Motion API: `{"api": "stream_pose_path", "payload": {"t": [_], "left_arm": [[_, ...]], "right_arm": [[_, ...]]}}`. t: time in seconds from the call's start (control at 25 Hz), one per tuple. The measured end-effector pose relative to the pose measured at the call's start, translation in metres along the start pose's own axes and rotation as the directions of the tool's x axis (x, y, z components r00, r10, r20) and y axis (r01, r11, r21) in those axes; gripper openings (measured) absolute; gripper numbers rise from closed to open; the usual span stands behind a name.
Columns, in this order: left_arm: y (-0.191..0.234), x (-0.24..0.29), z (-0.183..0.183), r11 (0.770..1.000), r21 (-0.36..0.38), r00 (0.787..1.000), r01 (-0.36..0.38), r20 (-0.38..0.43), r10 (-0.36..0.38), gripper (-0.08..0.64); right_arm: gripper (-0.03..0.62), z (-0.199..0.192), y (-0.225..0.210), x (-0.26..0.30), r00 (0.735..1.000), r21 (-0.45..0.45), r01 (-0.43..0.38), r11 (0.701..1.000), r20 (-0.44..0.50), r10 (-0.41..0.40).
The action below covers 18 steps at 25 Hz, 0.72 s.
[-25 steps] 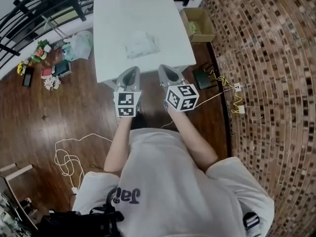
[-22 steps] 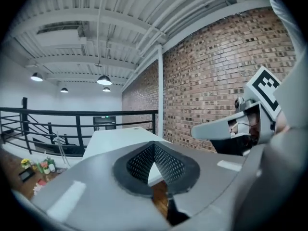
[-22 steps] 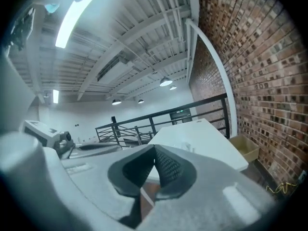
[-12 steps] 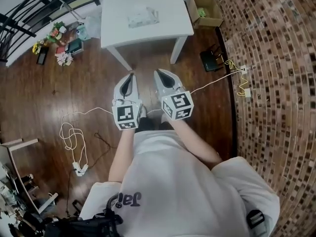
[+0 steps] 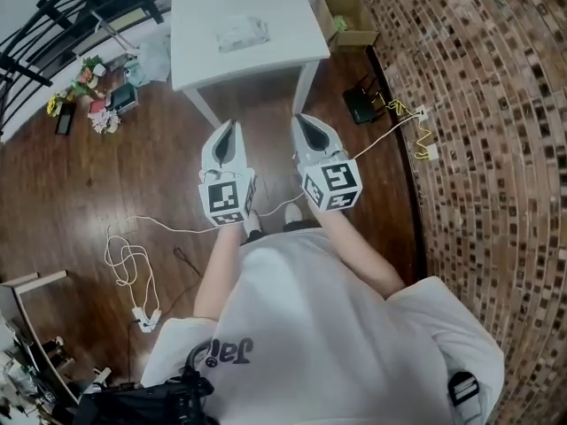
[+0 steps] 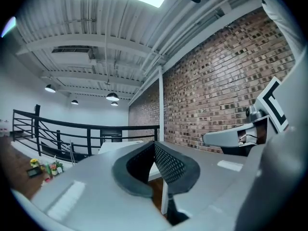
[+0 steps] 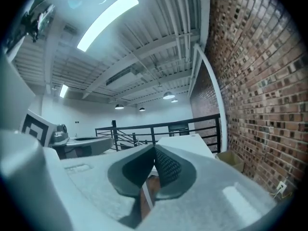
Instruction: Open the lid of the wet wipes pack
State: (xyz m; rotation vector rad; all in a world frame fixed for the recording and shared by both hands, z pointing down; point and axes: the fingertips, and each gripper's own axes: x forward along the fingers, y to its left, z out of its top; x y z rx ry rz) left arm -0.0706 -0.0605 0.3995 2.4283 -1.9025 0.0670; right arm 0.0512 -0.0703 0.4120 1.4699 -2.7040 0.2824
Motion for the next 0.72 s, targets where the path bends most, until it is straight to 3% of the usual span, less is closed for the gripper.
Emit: {"api": "stream_pose_path", "payload": {"t": [0.4, 0.72], "left_arm": [[0.007, -0.001, 0.01, 1.0, 0.0, 0.999, -0.006, 0.034, 0.006, 0.015], [0.015, 0.015, 0.011, 1.0, 0.019, 1.0, -0.024, 0.021, 0.023, 0.015]], "right_arm": [[-0.013, 0.021, -0.001, 0.004, 0.997, -0.123, 0.054, 0.991, 0.064, -0.047], [-0.012, 0.019, -0.003, 0.024, 0.998, -0.128, 0.028, 0.991, 0.052, -0.021]]}}
